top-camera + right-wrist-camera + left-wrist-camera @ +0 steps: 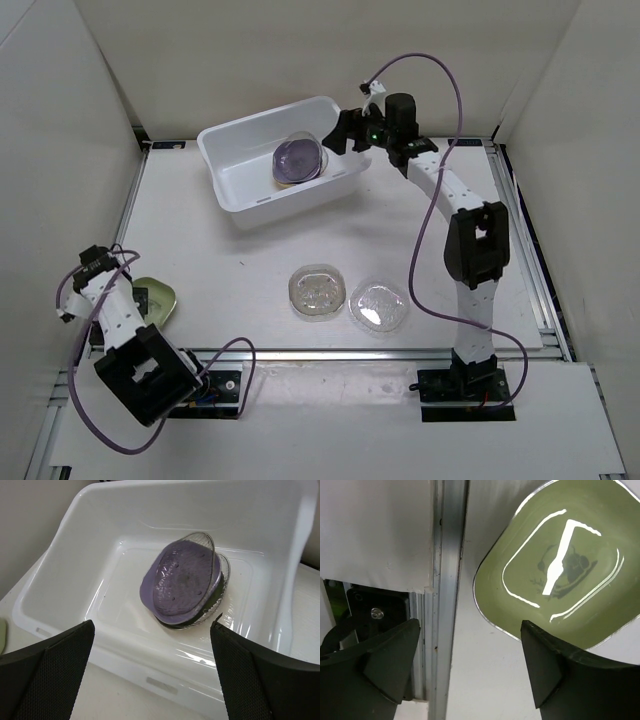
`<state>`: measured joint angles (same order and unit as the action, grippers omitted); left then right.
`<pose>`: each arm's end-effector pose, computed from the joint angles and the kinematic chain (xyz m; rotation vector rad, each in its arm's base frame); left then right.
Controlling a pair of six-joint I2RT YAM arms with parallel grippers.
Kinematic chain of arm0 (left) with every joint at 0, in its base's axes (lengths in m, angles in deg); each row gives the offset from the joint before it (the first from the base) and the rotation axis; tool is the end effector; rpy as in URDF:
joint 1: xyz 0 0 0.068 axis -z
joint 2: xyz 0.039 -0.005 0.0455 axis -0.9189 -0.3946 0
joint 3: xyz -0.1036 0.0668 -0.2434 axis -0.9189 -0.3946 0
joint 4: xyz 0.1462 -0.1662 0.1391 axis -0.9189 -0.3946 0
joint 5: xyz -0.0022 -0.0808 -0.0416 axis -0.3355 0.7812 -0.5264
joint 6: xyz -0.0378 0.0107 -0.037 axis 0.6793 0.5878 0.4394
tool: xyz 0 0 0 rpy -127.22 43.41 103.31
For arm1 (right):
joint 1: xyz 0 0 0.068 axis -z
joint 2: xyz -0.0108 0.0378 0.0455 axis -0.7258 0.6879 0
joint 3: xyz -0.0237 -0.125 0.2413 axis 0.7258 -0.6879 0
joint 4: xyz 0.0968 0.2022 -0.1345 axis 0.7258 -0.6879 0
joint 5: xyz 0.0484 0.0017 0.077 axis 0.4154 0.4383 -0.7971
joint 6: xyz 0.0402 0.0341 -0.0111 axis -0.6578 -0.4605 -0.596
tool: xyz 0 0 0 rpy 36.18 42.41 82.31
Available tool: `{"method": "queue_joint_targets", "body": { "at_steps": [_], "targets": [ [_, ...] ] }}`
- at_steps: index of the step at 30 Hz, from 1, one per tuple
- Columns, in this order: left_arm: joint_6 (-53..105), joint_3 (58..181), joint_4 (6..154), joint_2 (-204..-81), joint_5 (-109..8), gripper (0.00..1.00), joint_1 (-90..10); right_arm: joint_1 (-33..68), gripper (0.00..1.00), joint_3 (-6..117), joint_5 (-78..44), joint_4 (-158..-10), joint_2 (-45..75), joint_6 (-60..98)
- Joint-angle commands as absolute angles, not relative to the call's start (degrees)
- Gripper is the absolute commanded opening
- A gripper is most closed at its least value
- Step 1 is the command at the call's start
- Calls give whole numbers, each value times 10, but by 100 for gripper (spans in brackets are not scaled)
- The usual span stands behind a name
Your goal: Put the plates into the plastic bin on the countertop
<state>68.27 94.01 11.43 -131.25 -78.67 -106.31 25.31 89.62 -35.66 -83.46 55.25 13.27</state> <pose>0.1213 0.1157 0.2273 -2.1761 2.0000 0.4917 0.4724 0.2003 0.3265 -0.4763 1.7712 0.8301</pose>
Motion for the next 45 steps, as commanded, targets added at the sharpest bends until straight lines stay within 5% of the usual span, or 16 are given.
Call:
{"method": "queue_joint_targets", "body": {
  "at_steps": [1, 10, 14, 19, 22, 23, 24, 35, 45],
  "targets": [
    [734, 930, 136, -1347, -823, 94, -1065, 265, 99, 883, -356, -845, 503, 159],
    [738, 883, 212, -1407, -820, 96, -1065, 269, 99, 890, -337, -860, 496, 186],
    [734, 865, 252, -1410, -829, 74, -1065, 270, 99, 900, -343, -861, 505, 186],
    [739, 852, 277, -1428, -824, 65, -1063, 272, 99, 917, -346, -865, 508, 186],
    [748, 853, 282, -1432, -828, 43, -1063, 272, 99, 919, -349, -868, 505, 189],
    [747, 858, 280, -1428, -830, 32, -1063, 272, 99, 919, -350, -870, 498, 189],
    [747, 861, 280, -1423, -829, 10, -1065, 272, 99, 908, -352, -872, 494, 189],
    [606, 1029, 405, -1333, -738, 10, -926, 298, 99, 788, -340, -839, 390, 177],
    [445, 1341, 546, -1543, -659, 10, -689, 332, 99, 668, -290, -818, 317, 166]
  ]
}}
